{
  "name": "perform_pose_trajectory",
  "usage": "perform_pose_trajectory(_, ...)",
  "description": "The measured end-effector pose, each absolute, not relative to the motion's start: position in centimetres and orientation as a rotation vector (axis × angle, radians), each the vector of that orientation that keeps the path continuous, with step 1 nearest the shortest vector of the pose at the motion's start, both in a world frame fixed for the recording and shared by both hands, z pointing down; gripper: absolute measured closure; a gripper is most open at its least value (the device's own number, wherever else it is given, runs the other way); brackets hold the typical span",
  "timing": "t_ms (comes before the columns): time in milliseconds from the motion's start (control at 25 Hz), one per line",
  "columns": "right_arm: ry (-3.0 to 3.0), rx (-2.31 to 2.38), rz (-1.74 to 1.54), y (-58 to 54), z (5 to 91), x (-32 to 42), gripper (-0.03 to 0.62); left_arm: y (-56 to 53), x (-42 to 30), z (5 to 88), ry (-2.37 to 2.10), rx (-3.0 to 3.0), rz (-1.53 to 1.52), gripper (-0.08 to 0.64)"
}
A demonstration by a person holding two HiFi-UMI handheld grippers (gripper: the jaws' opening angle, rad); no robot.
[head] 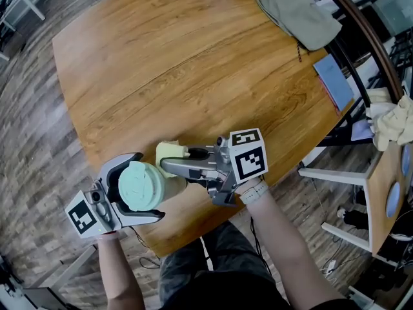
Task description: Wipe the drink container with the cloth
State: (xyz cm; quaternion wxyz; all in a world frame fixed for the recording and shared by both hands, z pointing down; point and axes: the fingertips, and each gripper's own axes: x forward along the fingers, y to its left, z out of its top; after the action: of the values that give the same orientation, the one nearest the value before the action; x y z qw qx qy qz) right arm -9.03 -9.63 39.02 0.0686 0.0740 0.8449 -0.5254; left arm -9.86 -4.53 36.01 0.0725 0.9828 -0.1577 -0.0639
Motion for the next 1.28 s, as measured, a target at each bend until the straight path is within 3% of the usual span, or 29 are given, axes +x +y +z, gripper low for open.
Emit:
perform_pose_trajectory(680, 2.940, -0.280, -1.849, -7.8, 49.7, -6.5, 0.569, -4.3, -8.9, 35.6, -0.484, 2.993, -0.150, 0.086)
perform_pose_trajectory(960, 3.186, -0.442, -1.698, -7.2, 51.2, -5.8, 0.569, -3.9, -6.9, 35.6, -0.471, 3.035, -0.066, 0.086)
perform_pose_trajectory(1280, 3.069, -0.524, -1.466, -8.4, 46.9, -3.8, 0.569, -3.5, -5.6, 35.8, -0.545, 3.067, 0.034, 0.086)
